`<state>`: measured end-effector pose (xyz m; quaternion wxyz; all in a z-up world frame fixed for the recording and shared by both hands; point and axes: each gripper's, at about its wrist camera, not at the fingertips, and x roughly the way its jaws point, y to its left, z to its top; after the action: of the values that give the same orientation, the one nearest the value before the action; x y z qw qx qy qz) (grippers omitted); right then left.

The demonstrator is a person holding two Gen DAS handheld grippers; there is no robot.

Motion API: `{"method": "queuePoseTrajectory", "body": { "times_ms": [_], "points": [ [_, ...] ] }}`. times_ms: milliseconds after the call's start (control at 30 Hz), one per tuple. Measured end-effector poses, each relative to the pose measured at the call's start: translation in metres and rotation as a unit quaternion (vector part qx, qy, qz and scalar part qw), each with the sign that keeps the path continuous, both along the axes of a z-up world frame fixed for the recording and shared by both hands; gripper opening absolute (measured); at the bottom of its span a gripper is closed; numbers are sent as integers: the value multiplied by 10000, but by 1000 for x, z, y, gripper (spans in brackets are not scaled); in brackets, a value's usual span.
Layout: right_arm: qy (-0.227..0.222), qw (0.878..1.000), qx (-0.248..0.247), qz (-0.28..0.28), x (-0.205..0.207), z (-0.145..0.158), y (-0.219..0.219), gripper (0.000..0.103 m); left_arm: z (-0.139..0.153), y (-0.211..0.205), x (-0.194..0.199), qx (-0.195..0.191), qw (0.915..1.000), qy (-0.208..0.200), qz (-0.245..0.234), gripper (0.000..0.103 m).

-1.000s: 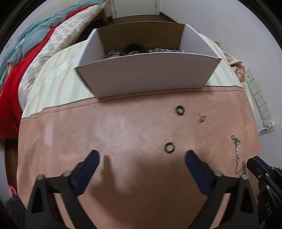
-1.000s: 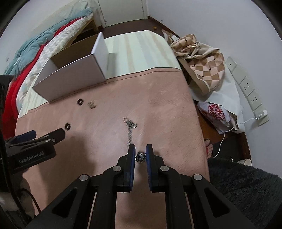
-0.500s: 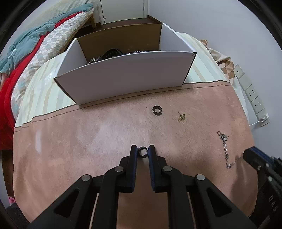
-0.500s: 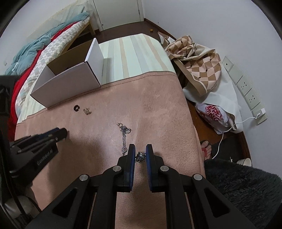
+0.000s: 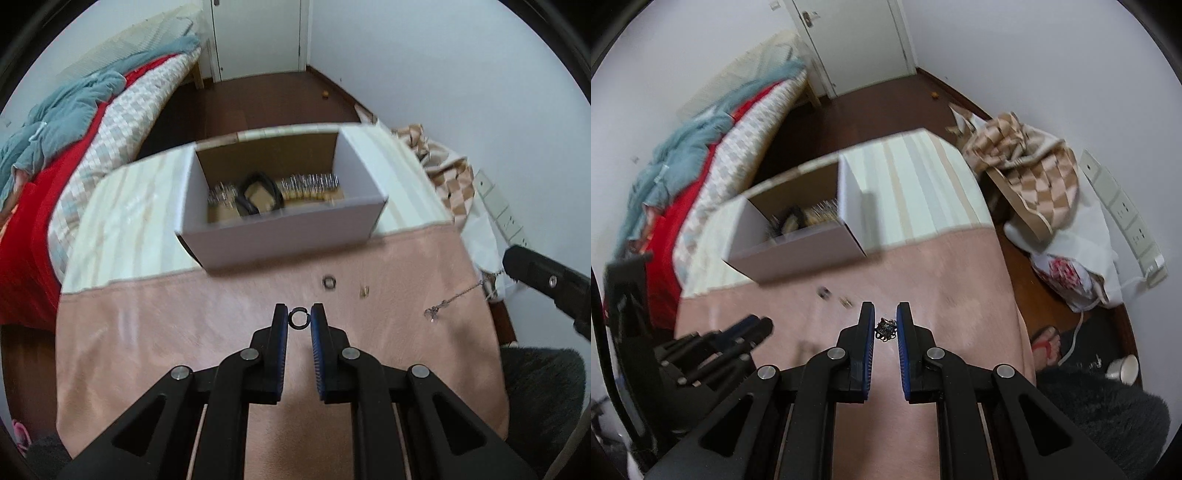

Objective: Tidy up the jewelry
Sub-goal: 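Carry the chain and black ring into the box and open both tools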

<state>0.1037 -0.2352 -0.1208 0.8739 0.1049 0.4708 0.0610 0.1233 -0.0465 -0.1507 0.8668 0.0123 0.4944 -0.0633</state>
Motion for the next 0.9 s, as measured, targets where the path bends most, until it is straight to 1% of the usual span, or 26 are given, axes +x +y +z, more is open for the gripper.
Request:
{"method": "queuePoseTrajectory", "body": {
  "times_ms": [167, 333, 467, 533, 600, 667, 767, 800, 867, 900],
  "points": [
    [-307, 9992, 174, 201, 17, 39, 13, 12, 32, 13, 10, -151, 9996, -243, 79, 10],
    [-661, 9964, 323, 424, 42, 82, 28, 12, 65, 36, 29, -283, 9981, -506, 214, 10],
    [-851, 9939, 361, 603, 71, 107, 42, 12, 74, 55, 51, -386, 9972, -519, 372, 10],
    [-834, 9935, 317, 708, 87, 111, 51, 12, 74, 63, 62, -455, 9968, -466, 457, 10],
    [-723, 9937, 341, 790, 101, 105, 57, 12, 69, 70, 75, -502, 9968, -352, 517, 10],
    [-526, 9942, 333, 881, 119, 94, 65, 12, 62, 74, 87, -559, 9967, -213, 551, 10],
    [-132, 9942, 371, 1003, 142, 64, 76, 12, 47, 79, 104, -669, 9962, 44, 551, 10],
    [55, 9940, 398, 1014, 151, 50, 80, 12, 41, 80, 111, -725, 9957, 151, 551, 10],
    [331, 9930, 405, 1063, 162, 26, 83, 12, 31, 81, 122, -825, 9946, 338, 523, 10],
    [396, 9928, 413, 1051, 163, 16, 83, 12, 27, 81, 127, -873, 9940, 416, 514, 10]
  ]
}}
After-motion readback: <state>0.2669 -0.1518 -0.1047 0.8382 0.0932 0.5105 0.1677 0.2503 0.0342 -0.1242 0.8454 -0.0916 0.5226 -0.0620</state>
